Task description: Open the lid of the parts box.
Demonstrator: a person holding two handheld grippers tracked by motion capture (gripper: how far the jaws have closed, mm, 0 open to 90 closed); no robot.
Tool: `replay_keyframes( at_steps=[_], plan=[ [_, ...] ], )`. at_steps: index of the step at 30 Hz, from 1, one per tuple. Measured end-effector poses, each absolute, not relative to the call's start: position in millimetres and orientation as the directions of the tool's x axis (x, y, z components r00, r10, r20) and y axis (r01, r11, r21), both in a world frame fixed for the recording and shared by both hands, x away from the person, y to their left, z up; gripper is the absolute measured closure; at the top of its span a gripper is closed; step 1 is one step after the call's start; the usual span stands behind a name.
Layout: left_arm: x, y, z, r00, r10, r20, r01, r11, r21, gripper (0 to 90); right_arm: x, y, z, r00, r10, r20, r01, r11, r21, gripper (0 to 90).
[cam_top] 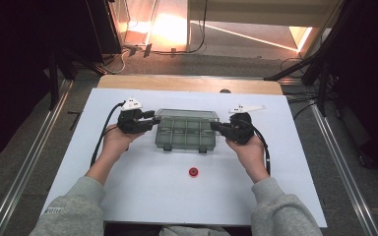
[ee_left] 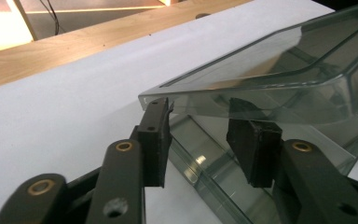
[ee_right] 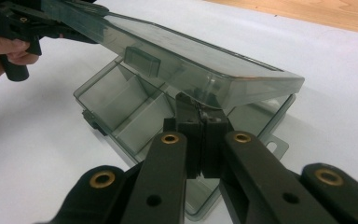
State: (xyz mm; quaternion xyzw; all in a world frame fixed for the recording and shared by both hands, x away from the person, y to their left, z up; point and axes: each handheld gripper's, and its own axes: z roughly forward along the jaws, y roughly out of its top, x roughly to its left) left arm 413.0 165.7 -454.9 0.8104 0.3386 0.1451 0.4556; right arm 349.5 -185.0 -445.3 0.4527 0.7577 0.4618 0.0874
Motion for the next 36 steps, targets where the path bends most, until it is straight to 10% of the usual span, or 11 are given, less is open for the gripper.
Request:
replay_keyframes(
  at_steps=[11, 27, 36],
  plan=[
    [413.7, 163.2, -454.1, 0.728, 0.681, -0.075, 0.416, -0.353, 0.838, 63.2, 347.3, -192.0, -446.9, -0.572, 0.767, 0.293, 0.605, 0.153, 0.782, 84.4],
    [414.6, 163.1, -453.4, 0.720, 0.690, -0.080, 0.422, -0.343, 0.839, 63.1, 352.9, -204.8, -467.2, -0.569, 0.776, 0.272, 0.587, 0.151, 0.796, 47.7],
    [414.6, 163.1, -453.7, 0.717, 0.692, -0.083, 0.426, -0.341, 0.838, 63.1, 365.2, -201.0, -469.3, -0.577, 0.786, 0.222, 0.536, 0.160, 0.829, 49.3]
  ],
)
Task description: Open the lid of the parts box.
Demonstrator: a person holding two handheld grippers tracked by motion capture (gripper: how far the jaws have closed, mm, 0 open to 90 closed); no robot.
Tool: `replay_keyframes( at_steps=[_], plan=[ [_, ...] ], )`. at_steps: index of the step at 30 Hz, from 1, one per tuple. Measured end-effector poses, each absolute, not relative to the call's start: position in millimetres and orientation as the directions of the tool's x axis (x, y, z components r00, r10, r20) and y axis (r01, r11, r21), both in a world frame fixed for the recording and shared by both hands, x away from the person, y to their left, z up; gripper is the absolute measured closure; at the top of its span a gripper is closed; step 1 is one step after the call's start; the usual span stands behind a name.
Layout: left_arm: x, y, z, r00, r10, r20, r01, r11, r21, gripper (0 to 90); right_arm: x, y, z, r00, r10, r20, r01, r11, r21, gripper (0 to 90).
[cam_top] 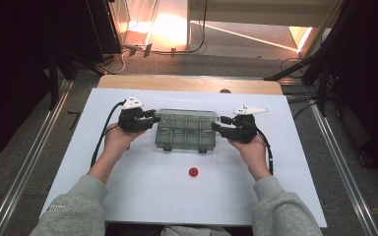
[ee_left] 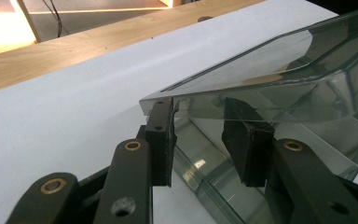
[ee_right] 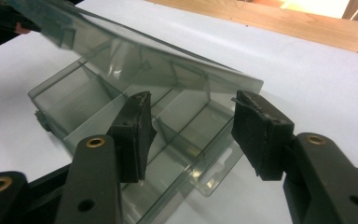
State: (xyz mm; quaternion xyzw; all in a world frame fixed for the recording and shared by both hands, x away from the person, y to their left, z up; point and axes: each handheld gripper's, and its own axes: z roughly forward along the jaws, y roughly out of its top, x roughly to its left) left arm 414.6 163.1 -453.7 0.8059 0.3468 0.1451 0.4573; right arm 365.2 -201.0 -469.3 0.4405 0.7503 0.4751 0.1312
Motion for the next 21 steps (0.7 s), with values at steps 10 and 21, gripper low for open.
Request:
replay_keyframes(
  at_steps=[10, 21],
  plan=[
    [414.3, 159.8, -455.1, 0.709, 0.699, -0.093, 0.430, -0.324, 0.843, 63.0, 372.4, -197.2, -467.7, -0.580, 0.786, 0.216, 0.510, 0.143, 0.848, 54.3],
    [417.8, 158.5, -452.1, 0.697, 0.709, -0.109, 0.439, -0.302, 0.846, 63.0, 379.8, -195.6, -465.7, -0.571, 0.792, 0.216, 0.505, 0.132, 0.853, 55.2]
  ],
)
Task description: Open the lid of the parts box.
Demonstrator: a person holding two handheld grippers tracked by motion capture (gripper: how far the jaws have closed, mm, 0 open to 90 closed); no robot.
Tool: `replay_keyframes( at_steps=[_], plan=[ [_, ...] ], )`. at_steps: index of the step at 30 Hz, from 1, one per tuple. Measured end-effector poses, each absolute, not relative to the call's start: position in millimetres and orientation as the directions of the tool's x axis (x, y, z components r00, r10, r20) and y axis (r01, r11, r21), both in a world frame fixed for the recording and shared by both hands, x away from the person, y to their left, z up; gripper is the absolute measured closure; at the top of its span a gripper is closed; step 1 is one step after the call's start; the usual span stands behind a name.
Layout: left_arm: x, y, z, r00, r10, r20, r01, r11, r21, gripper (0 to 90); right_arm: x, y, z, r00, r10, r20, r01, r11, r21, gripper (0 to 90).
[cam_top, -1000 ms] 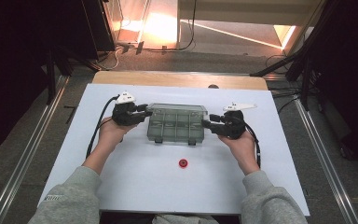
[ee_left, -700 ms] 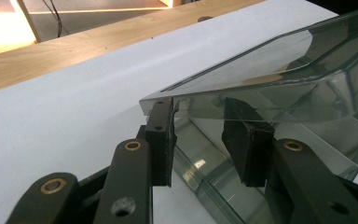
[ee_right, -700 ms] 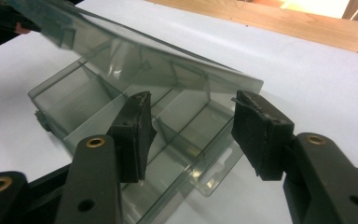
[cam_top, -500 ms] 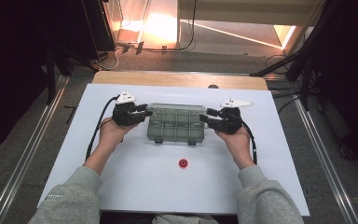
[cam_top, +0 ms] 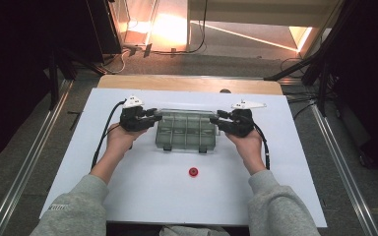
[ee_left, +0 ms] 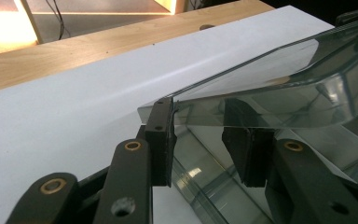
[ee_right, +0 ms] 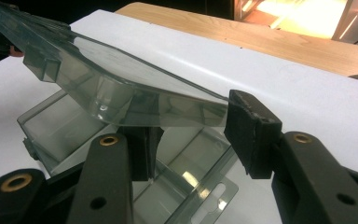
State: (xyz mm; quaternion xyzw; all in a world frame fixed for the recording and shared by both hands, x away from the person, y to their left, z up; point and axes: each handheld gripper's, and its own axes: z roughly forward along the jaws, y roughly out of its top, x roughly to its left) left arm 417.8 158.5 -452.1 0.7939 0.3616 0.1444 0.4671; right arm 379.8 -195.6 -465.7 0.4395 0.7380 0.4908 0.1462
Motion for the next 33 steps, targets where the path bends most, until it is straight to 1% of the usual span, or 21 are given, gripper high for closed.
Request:
replay_keyframes(
  at_steps=[6, 9, 20, 33],
  plan=[
    [421.5, 156.8, -449.4, 0.691, 0.712, -0.122, 0.447, -0.289, 0.846, 62.7, 383.5, -195.7, -465.2, -0.554, 0.796, 0.244, 0.523, 0.106, 0.845, 55.0],
    [423.0, 155.6, -450.1, 0.685, 0.719, -0.116, 0.449, -0.291, 0.845, 62.7, 385.0, -195.1, -464.4, -0.557, 0.796, 0.236, 0.519, 0.111, 0.848, 54.9],
    [431.5, 152.4, -449.6, 0.667, 0.732, -0.139, 0.477, -0.276, 0.834, 62.7, 392.2, -196.1, -465.0, -0.550, 0.797, 0.247, 0.524, 0.099, 0.846, 55.0],
    [432.7, 150.6, -445.7, 0.656, 0.741, -0.143, 0.477, -0.260, 0.839, 62.7, 399.7, -197.7, -464.9, -0.547, 0.798, 0.253, 0.514, 0.082, 0.854, 56.5]
  ],
)
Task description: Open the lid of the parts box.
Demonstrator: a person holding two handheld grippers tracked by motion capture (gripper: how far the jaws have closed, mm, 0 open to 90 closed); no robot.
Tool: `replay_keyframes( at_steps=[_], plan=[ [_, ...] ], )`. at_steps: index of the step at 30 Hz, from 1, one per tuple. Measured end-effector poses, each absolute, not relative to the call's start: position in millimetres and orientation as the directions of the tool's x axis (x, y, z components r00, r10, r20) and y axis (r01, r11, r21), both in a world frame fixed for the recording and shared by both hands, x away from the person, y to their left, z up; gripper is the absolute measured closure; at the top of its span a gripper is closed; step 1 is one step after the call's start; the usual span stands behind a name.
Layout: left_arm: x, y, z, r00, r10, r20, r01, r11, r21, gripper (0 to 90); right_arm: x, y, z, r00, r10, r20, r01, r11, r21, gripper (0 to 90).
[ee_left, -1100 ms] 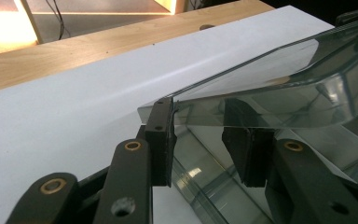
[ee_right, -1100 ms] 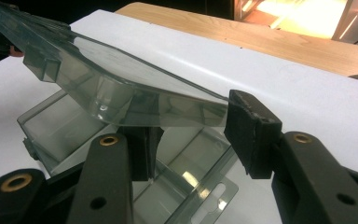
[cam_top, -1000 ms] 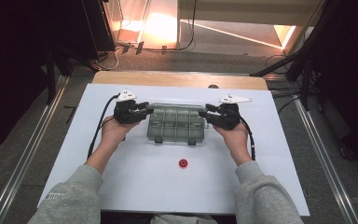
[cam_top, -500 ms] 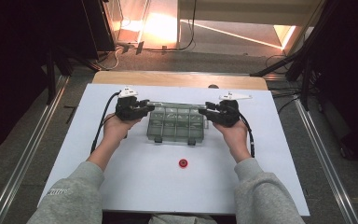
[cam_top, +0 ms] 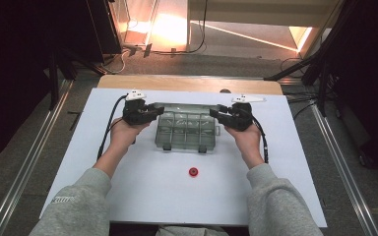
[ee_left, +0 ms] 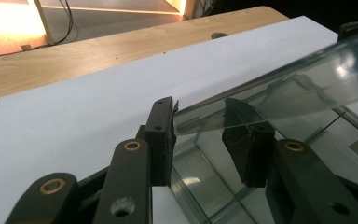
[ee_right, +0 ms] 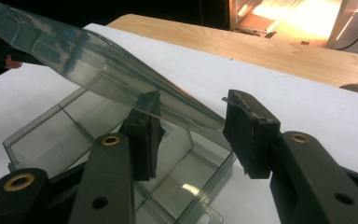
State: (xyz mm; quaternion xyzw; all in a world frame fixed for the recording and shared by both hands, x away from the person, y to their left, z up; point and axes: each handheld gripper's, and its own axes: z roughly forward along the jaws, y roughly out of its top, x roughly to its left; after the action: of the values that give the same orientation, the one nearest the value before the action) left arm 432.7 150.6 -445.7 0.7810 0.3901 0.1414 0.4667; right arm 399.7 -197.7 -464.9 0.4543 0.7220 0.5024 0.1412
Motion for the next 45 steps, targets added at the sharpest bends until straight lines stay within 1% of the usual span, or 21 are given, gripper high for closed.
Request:
replay_keyframes(
  at_steps=[13, 21, 40, 45],
  plan=[
    [434.5, 149.0, -449.1, 0.634, 0.758, -0.152, 0.495, -0.246, 0.834, 62.6, 409.2, -197.0, -468.4, -0.534, 0.804, 0.261, 0.525, 0.073, 0.848, 57.1],
    [439.4, 147.1, -454.7, 0.610, 0.776, -0.160, 0.506, -0.225, 0.833, 62.6, 414.4, -195.2, -472.4, -0.530, 0.811, 0.247, 0.509, 0.072, 0.858, 57.0],
    [447.3, 145.5, -460.3, 0.582, 0.793, -0.182, 0.522, -0.193, 0.831, 62.6, 425.3, -196.5, -483.1, -0.513, 0.810, 0.284, 0.515, 0.026, 0.857, 57.7],
    [450.6, 144.3, -463.4, 0.572, 0.796, -0.198, 0.534, -0.177, 0.827, 62.6, 428.2, -195.9, -484.8, -0.512, 0.812, 0.279, 0.512, 0.028, 0.859, 57.6]
  ],
)
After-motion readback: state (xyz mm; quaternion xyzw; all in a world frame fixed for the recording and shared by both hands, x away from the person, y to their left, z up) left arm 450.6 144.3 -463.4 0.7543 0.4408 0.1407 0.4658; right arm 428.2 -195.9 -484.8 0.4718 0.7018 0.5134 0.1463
